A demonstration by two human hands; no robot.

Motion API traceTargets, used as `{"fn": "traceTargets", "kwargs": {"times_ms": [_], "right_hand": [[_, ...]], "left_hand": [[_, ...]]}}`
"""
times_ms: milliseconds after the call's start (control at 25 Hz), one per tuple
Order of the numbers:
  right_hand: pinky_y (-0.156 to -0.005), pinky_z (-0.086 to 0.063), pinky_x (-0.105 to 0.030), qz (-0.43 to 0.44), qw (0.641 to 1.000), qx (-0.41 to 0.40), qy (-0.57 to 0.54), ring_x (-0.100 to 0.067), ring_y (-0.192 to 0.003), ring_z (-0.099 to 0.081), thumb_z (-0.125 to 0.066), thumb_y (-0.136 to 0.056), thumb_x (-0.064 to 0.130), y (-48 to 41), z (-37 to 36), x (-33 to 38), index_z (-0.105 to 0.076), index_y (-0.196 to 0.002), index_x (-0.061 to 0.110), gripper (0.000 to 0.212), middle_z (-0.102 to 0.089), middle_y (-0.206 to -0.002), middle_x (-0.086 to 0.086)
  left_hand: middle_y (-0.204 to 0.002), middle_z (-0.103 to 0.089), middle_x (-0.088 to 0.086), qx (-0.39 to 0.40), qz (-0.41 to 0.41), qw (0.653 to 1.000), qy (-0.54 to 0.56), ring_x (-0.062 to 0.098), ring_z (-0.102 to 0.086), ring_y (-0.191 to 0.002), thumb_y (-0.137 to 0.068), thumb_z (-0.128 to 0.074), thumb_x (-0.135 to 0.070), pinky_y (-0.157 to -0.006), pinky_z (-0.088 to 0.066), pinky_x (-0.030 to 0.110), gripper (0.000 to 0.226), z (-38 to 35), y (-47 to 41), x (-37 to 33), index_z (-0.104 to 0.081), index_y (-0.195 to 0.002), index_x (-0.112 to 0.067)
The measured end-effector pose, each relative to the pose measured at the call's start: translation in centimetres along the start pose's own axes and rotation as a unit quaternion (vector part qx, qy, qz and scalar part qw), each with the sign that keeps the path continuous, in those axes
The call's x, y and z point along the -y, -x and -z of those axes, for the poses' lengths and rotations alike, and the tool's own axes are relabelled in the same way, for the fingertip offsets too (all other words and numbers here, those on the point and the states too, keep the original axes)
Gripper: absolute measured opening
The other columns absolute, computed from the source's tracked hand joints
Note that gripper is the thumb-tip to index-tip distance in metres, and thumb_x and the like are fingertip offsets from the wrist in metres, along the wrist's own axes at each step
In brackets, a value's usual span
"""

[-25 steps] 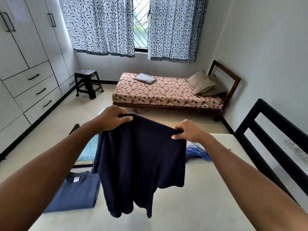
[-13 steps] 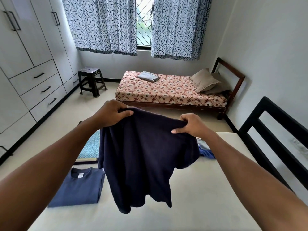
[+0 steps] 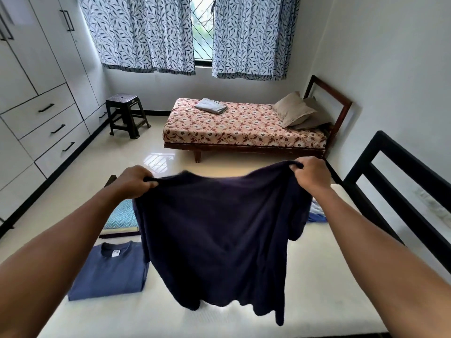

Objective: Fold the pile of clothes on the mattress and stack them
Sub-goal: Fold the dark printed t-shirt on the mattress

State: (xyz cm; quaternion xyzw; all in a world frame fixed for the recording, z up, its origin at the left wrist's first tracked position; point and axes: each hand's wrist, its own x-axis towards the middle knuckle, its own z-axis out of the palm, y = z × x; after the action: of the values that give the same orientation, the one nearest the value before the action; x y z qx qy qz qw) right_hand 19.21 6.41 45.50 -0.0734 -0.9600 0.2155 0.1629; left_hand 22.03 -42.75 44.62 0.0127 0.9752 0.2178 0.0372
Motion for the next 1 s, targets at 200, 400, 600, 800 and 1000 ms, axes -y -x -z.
{"fn": "traceTargets", "kwargs": {"times_ms": [200, 400, 600, 800, 1000], "right_hand": [[-0.074, -0.048, -0.036, -0.036, 0.998, -0.028, -0.034, -0.034, -0.090, -0.067, -0.061, -0.102, 0.032, 0.7, -0.8, -1.7, -0.078, -0.101, 0.014, 0.024, -0.074, -0.093, -0.010], [-0.078, -0.050, -0.038, -0.053, 0.991, 0.002, -0.121, -0.031, -0.090, -0.068, -0.061, -0.102, 0.032, 1.8, -2.6, -0.9, -0.078, -0.104, 0.014, 0.025, -0.075, -0.090, -0.008], [-0.086, -0.050, -0.037, -0.036, 0.992, 0.087, -0.083, -0.032, -0.100, -0.069, -0.065, -0.100, 0.024, 7.6, -6.3, 1.1, -0.078, -0.109, 0.009, 0.022, -0.077, -0.103, -0.013], [-0.087, -0.054, -0.043, -0.019, 0.968, 0.203, -0.145, -0.024, -0.093, -0.071, -0.067, -0.099, 0.018, 15.6, -9.7, 1.9, -0.080, -0.106, 0.011, 0.015, -0.078, -0.097, -0.008], [-0.090, -0.053, -0.041, -0.074, 0.950, 0.200, -0.226, -0.022, -0.094, -0.067, -0.061, -0.103, 0.027, 20.4, -8.3, 2.3, -0.077, -0.108, 0.013, 0.021, -0.076, -0.103, -0.007]], "left_hand": [[-0.078, -0.075, 0.012, -0.230, -0.002, 0.970, 0.078, 0.032, -0.068, -0.080, -0.089, -0.077, -0.016, -0.076, -0.052, 0.039, 0.007, -2.2, 0.7, 1.0, -0.080, -0.086, -0.011], [-0.082, -0.077, 0.004, -0.187, 0.026, 0.955, 0.227, 0.019, -0.068, -0.081, -0.090, -0.076, -0.018, -0.082, -0.052, 0.034, 0.006, -3.7, 0.9, 0.8, -0.082, -0.091, -0.016], [-0.082, -0.077, 0.008, -0.053, 0.013, 0.983, 0.178, 0.024, -0.069, -0.084, -0.089, -0.076, -0.015, -0.082, -0.050, 0.034, 0.008, -7.3, 2.5, 3.8, -0.083, -0.092, -0.011], [-0.068, -0.063, 0.006, 0.034, -0.048, 0.994, 0.092, 0.027, -0.060, -0.072, -0.089, -0.072, -0.025, -0.066, -0.040, 0.035, 0.022, -10.3, 4.9, 4.3, -0.075, -0.077, -0.006], [-0.068, -0.060, 0.000, 0.023, -0.030, 0.992, 0.117, 0.023, -0.057, -0.071, -0.098, -0.066, -0.014, -0.063, -0.038, 0.032, 0.019, -11.3, 10.0, 2.8, -0.072, -0.080, -0.009]]}}
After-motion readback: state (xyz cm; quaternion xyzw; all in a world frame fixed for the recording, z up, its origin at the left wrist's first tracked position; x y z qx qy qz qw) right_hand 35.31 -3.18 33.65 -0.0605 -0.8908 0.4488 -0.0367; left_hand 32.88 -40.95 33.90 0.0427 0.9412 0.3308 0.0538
